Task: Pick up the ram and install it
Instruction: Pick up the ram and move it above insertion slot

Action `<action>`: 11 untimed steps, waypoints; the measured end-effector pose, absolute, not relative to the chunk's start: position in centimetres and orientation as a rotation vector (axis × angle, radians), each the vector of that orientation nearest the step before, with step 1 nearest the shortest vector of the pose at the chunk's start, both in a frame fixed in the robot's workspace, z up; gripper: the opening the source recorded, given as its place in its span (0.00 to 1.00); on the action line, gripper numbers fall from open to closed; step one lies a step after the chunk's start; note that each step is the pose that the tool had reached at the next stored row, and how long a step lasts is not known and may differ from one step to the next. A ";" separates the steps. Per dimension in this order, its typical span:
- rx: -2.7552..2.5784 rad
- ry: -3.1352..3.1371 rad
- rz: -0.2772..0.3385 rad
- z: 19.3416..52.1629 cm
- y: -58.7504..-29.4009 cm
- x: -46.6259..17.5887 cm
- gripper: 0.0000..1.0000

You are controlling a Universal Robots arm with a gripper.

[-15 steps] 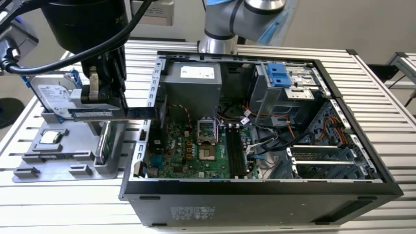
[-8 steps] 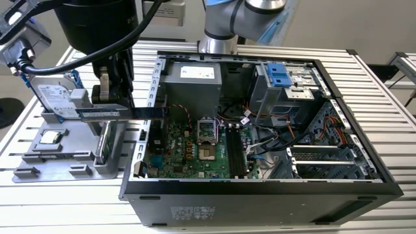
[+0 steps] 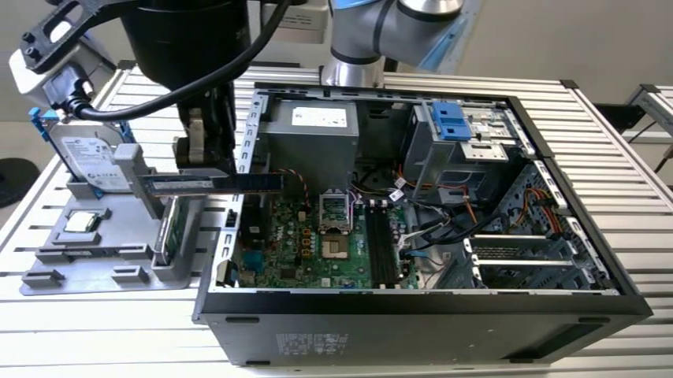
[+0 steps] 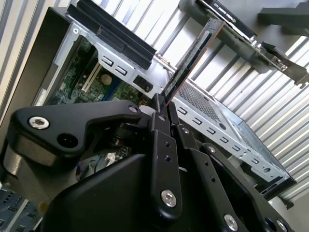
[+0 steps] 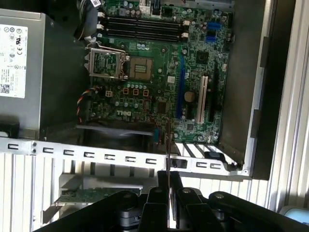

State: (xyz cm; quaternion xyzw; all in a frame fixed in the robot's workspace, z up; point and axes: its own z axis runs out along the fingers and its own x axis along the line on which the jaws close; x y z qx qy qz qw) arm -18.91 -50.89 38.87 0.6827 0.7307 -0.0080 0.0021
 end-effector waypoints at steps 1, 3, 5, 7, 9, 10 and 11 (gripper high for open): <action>2.142 2.293 -0.025 38.9 -50.9 -18.7 0.00; 2.142 2.293 -0.025 38.9 -50.9 -18.3 0.00; 2.142 2.293 -0.025 38.9 -50.9 -17.9 0.00; 2.142 2.293 -0.025 38.9 -50.9 -17.5 0.00; 2.142 2.293 -0.025 38.9 -50.9 -17.1 0.00; 2.142 2.293 -0.025 38.9 -50.9 -16.9 0.00; 2.142 2.293 -0.026 38.9 -50.9 -16.7 0.00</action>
